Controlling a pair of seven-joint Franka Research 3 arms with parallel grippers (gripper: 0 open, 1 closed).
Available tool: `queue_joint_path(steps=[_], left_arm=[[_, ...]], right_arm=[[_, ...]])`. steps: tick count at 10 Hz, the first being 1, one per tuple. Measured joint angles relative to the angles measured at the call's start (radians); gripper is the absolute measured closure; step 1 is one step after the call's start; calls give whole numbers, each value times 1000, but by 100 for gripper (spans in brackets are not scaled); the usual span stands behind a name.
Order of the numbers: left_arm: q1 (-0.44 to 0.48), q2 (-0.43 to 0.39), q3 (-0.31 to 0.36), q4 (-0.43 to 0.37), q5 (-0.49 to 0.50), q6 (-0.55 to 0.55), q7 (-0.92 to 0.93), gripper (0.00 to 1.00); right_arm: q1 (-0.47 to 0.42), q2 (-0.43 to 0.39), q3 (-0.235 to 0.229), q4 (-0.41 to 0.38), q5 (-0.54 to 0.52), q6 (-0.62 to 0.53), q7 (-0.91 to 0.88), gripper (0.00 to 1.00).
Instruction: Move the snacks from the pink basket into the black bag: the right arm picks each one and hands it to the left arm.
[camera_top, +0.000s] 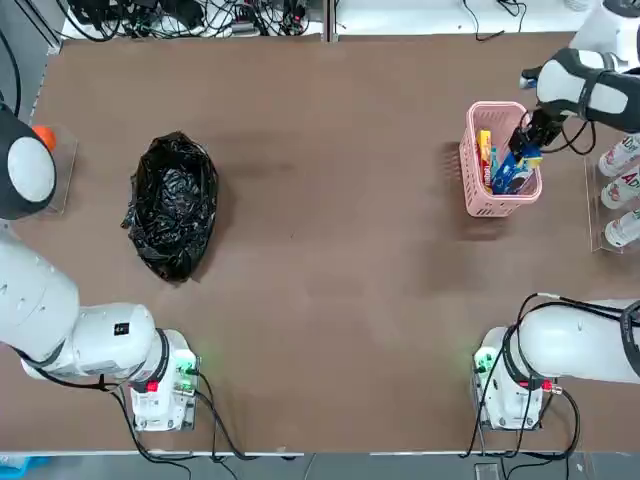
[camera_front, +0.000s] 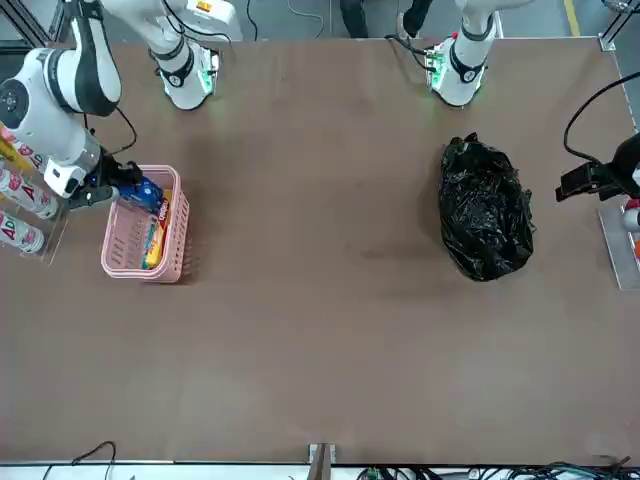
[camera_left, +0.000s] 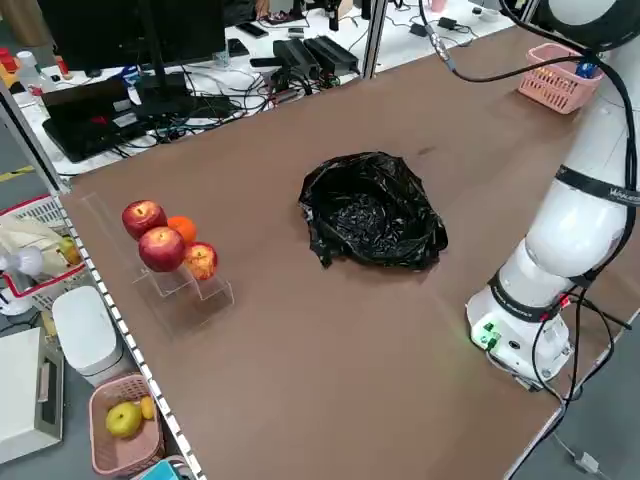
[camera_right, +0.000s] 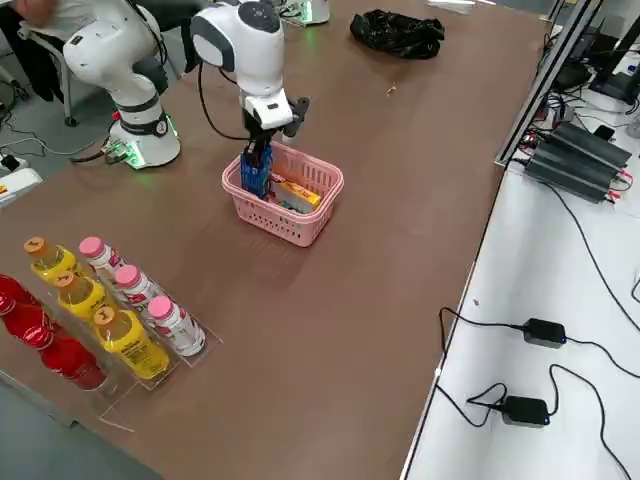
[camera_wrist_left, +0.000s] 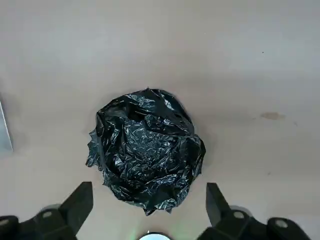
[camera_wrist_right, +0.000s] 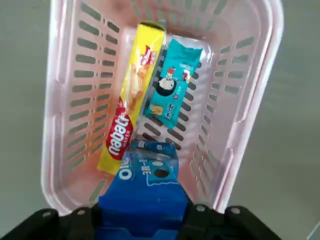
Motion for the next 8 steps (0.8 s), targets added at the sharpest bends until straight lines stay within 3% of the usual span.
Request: queue_joint_path(steps=[6,8], left_arm=[[0,0,0,0,-2,0,-16,0],[0,1,0,0,-60,0,-89,0]], right_arm=[[18,-7,17,234,0,-273,-4,56],[42,-9,19,314,5,-336,-2,56]])
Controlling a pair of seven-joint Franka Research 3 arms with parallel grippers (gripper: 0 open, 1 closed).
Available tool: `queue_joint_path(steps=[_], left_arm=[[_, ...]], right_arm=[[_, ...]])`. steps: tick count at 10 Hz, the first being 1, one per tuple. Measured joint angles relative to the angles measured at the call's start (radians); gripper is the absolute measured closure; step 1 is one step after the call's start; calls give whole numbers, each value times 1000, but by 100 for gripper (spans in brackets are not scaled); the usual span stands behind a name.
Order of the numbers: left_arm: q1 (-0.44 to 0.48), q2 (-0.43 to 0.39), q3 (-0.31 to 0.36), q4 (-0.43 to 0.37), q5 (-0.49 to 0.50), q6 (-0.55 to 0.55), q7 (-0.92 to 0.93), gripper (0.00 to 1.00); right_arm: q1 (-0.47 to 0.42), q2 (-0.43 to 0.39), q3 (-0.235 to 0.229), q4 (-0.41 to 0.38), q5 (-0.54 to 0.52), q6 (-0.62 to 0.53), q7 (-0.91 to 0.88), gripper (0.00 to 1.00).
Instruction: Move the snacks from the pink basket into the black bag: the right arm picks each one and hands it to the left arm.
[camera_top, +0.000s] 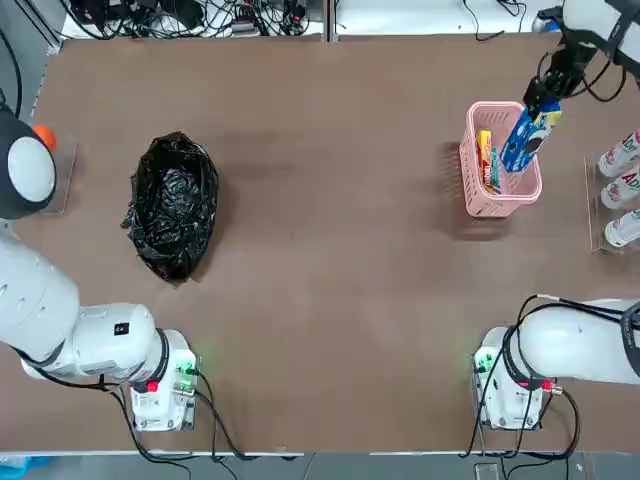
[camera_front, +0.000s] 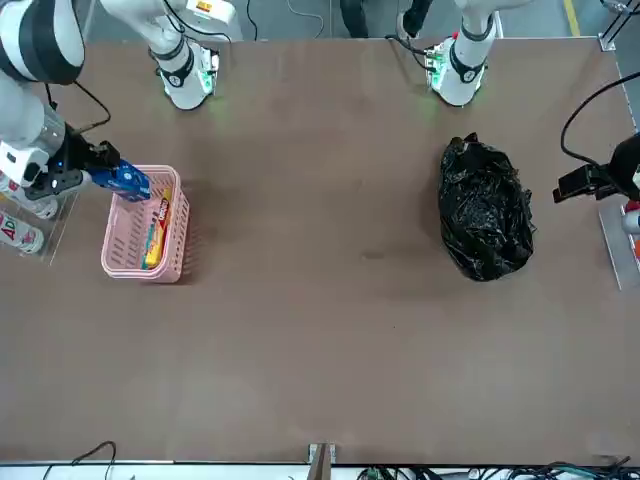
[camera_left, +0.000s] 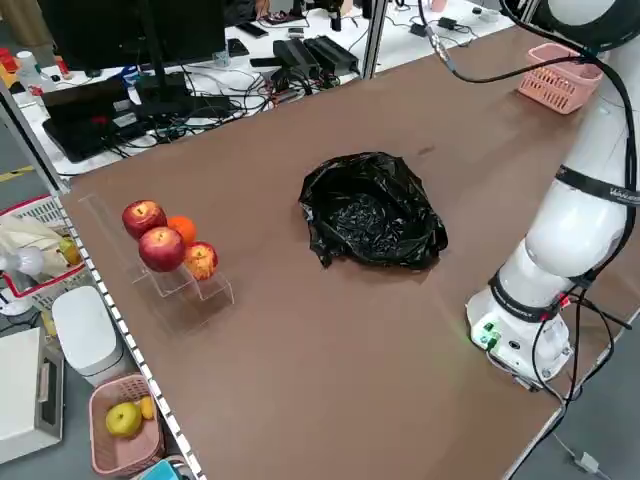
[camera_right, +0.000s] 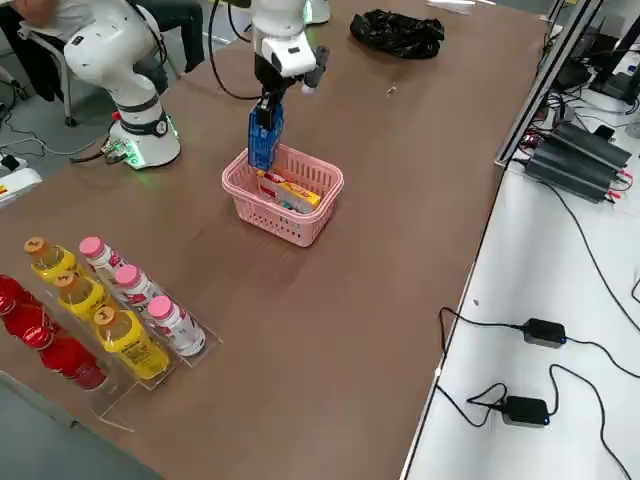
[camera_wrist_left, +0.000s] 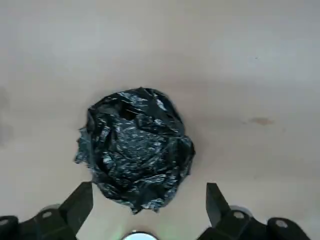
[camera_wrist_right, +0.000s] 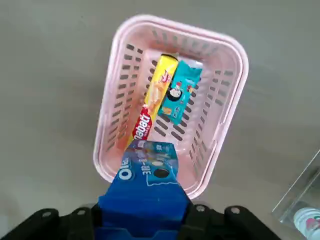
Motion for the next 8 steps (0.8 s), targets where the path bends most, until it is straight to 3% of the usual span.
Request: queue_joint_path(steps=[3,8], left_arm=[[2,11,0,0,-35,0,-91,0],[2,62,0,-2,-130,0,-351,0]], right_arm=[[26,0,2,93,112,-55,37,57],[128,52,6,116,431,-14,181,57]])
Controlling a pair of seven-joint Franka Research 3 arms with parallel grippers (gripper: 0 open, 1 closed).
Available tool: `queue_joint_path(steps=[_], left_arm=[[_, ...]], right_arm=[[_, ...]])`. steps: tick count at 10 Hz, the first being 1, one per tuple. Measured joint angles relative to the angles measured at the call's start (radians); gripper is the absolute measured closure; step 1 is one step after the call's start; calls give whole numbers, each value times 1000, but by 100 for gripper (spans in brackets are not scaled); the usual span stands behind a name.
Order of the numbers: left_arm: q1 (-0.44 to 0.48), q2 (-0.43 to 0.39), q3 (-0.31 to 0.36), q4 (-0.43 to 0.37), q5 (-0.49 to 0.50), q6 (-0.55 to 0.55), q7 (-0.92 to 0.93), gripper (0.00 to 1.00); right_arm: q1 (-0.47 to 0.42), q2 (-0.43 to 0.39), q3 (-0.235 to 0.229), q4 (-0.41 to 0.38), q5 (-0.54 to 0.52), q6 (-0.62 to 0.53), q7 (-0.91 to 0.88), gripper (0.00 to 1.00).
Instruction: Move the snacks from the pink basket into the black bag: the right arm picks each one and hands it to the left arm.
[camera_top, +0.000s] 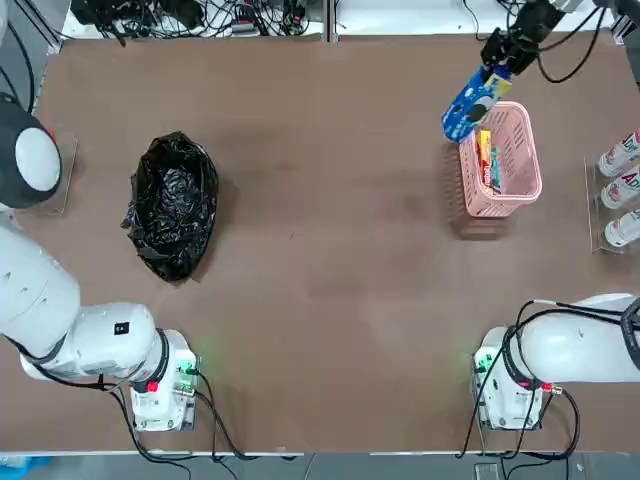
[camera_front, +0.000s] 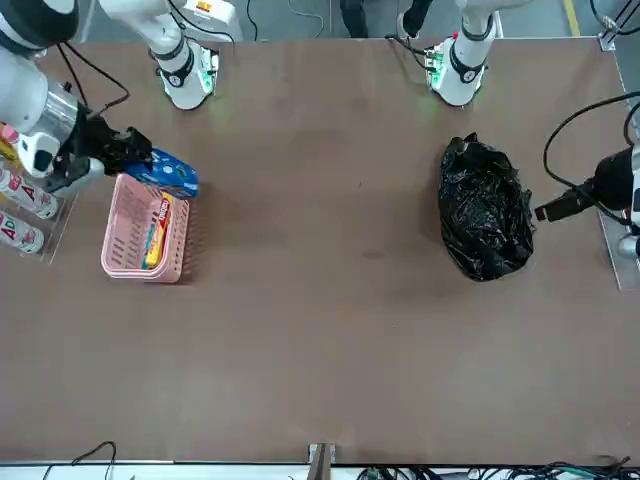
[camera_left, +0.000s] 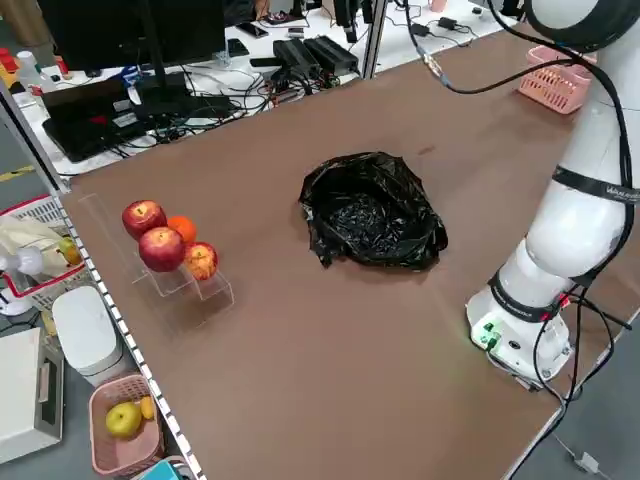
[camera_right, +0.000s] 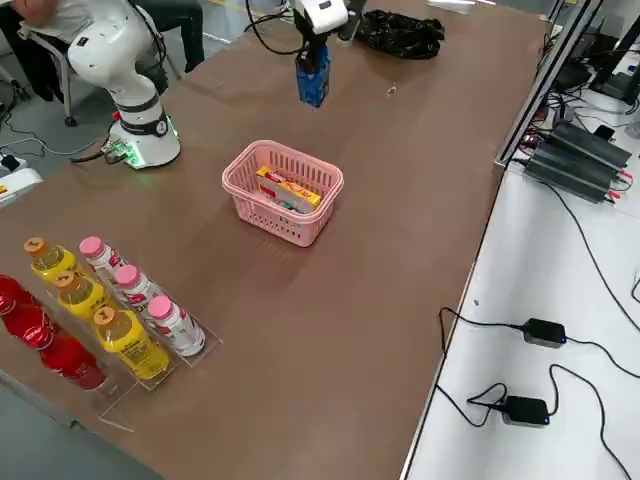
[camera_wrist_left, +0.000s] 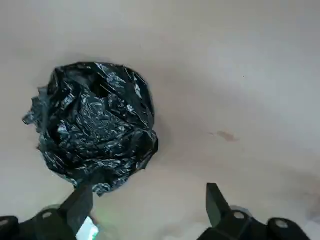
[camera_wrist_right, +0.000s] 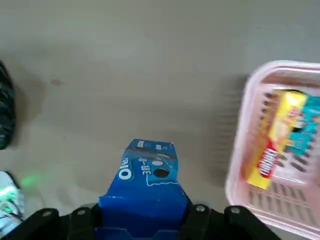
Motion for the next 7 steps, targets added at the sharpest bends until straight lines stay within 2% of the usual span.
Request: queue_joint_path(steps=[3,5,7], left_arm=[[-25,31,-3,0,-45,38,-233,0],[-53,64,-5,-1,-125,76,-373,0],[-77,84,-9,-1,-168,123,-527,0]], right_arm=[[74,79,1,17,185,114,30,57],[170,115,2,35,293,223,120,57],[289,167,3,85,345,351,249,57]])
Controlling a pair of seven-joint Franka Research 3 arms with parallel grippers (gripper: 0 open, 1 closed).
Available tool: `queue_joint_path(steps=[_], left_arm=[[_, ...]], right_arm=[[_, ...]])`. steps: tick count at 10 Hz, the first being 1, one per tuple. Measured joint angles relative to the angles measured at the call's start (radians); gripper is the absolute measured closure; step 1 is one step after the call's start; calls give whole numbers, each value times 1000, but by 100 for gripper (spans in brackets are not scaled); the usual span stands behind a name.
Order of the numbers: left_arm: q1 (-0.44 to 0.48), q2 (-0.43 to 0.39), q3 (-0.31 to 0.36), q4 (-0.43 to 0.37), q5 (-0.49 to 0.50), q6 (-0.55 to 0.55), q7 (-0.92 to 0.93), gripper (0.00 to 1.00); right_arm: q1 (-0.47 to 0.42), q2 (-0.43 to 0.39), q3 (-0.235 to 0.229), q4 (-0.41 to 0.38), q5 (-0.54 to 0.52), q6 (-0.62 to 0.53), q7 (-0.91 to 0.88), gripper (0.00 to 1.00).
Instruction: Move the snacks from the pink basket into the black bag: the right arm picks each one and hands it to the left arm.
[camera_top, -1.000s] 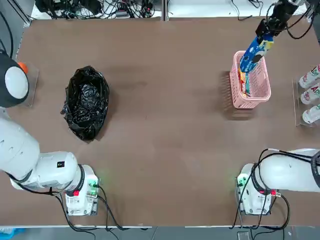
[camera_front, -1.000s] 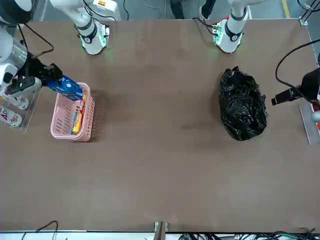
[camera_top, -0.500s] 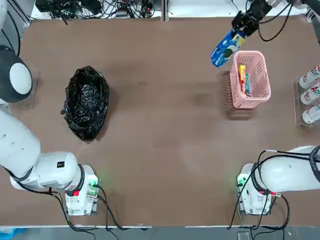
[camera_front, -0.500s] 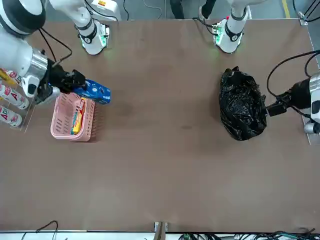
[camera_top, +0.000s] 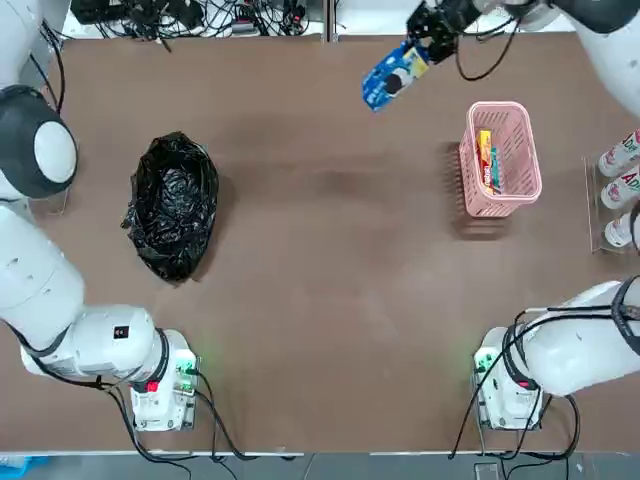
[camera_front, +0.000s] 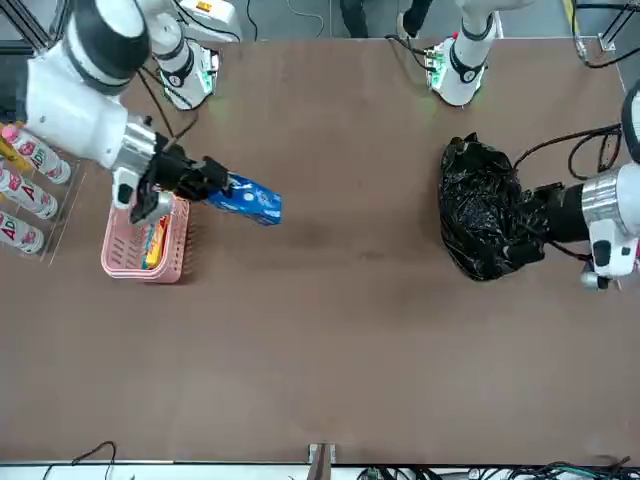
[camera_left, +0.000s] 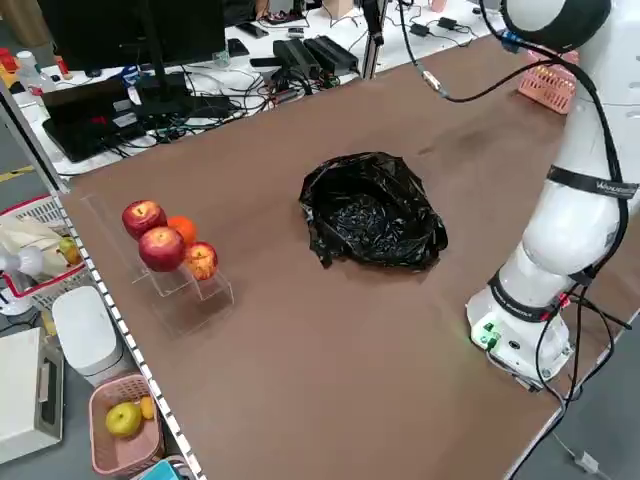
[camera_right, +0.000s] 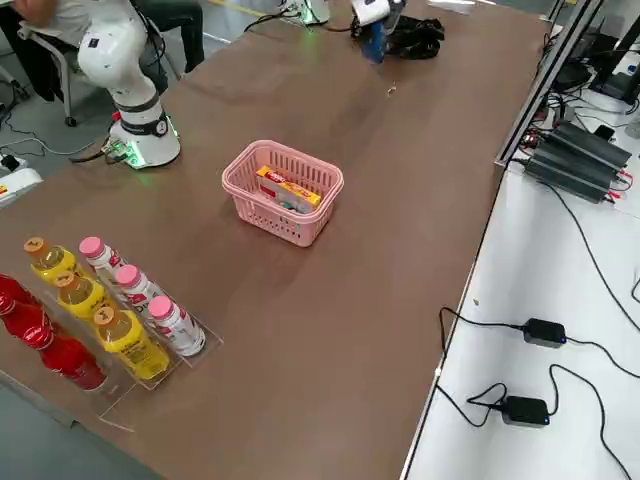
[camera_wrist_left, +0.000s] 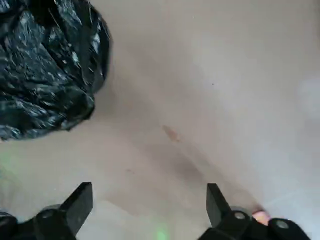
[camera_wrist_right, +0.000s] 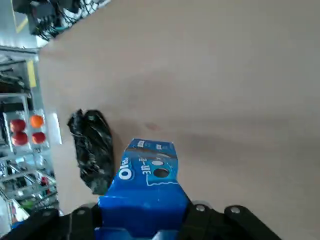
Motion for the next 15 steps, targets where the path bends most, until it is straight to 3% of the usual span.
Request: queue_joint_path(steps=[6,8,12,15], left_arm=[[-157,11,-2,-14,0,83,-329,0],[-209,12,-3,-15,0,153,-437,0],[-286,16,-3,-16,0,170,-532,0],[-318,17,-3,-16,0,183,-599,0]], right_arm=[[230,197,0,154,107,330,205,57],[270,235,0,182,152,418,239,57],[337,301,-1,264,260,531,242,57],[406,346,0,291,281,642,246,57]])
